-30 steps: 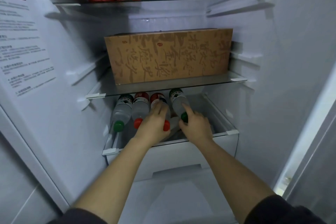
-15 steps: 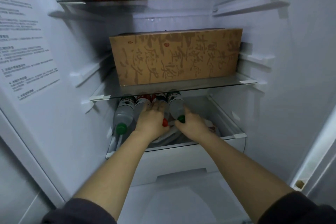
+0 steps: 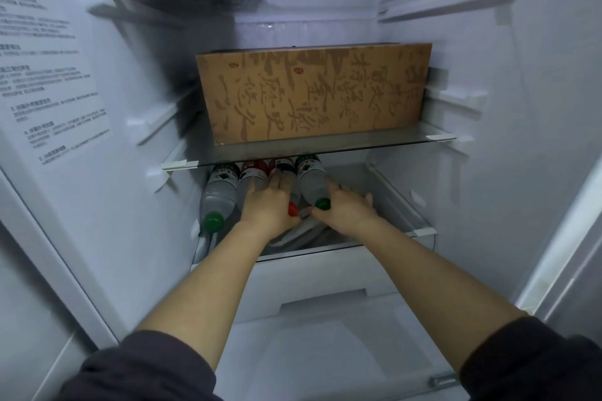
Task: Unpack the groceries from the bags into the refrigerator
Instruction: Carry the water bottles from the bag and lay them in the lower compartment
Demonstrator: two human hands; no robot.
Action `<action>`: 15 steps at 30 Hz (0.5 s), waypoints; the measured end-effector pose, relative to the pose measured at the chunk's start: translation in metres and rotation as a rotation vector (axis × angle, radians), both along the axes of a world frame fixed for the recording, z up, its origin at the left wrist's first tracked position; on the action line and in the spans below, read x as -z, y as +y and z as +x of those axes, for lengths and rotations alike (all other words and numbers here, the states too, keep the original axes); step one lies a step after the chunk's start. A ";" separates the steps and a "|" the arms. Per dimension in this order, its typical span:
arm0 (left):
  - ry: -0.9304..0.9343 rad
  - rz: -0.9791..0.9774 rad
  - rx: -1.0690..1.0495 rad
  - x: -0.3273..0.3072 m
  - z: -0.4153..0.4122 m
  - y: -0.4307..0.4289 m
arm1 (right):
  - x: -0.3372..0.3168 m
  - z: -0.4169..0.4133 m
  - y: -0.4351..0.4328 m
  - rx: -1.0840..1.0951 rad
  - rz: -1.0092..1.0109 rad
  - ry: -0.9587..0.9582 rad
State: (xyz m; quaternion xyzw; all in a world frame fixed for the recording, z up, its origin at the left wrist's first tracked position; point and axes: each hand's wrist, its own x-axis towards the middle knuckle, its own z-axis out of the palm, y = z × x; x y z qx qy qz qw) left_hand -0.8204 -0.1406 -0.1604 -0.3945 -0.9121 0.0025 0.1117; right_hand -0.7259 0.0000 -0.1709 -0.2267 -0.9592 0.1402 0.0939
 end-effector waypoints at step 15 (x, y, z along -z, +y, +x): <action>-0.113 -0.109 -0.052 -0.018 -0.002 0.003 | -0.009 0.008 0.000 -0.019 -0.149 -0.060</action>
